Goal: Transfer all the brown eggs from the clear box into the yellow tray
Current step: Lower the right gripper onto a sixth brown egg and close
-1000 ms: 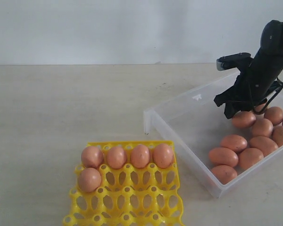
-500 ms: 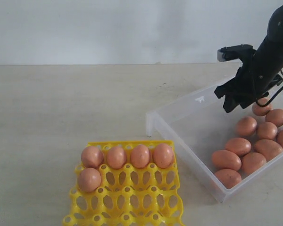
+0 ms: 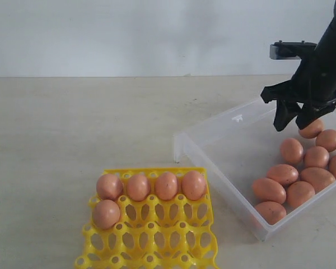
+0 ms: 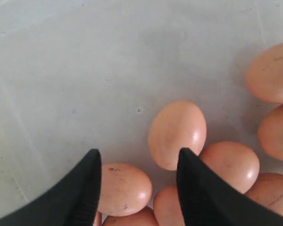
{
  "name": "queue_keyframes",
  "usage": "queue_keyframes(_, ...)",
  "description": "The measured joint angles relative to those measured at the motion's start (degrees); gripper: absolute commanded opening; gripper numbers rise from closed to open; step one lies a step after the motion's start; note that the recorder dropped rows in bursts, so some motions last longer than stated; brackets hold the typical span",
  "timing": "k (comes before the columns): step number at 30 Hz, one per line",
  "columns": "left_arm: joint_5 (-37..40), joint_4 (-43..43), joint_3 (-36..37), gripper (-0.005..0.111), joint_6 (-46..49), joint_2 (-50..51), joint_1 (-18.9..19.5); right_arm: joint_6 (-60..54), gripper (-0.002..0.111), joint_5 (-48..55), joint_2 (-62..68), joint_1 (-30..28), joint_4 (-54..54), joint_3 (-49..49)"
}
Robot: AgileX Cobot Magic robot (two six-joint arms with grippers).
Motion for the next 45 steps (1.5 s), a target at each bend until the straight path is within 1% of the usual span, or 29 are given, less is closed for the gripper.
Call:
queue_keyframes(7,0.00,0.00,0.00,0.004,0.00,0.00,0.00,3.36,0.042,-0.11,2.29,0.00,-3.70,0.00)
queue_keyframes(18,0.00,0.00,0.00,0.004,0.00,0.00,0.00,3.94,0.042,-3.53,8.55,0.00,-4.50,0.00)
queue_keyframes(30,0.00,0.00,0.00,0.004,0.00,0.00,0.00,4.06,0.041,-3.78,10.55,0.00,-4.08,-0.57)
queue_keyframes(31,0.00,0.00,0.00,0.004,0.00,0.00,0.00,3.94,0.039,-3.78,10.55,0.00,-4.08,-0.57)
queue_keyframes(32,0.00,0.00,0.00,0.004,0.00,0.00,0.00,3.94,0.034,-3.90,10.55,0.00,-4.08,-0.57)
queue_keyframes(34,0.00,0.00,0.00,0.004,0.00,0.00,0.00,3.94,0.021,-3.90,10.55,0.00,-4.08,-0.57)
queue_keyframes(36,0.00,0.00,0.00,0.004,0.00,0.00,0.00,3.94,0.003,-3.90,10.55,0.00,-4.08,-0.57)
queue_keyframes(37,0.00,0.00,0.00,0.004,0.00,0.00,0.00,3.94,0.000,-3.90,10.55,0.00,-4.08,-0.57)
queue_keyframes(45,0.00,0.00,0.00,0.004,0.00,0.00,0.00,3.35,0.000,-4.01,10.55,0.00,-3.94,-0.57)
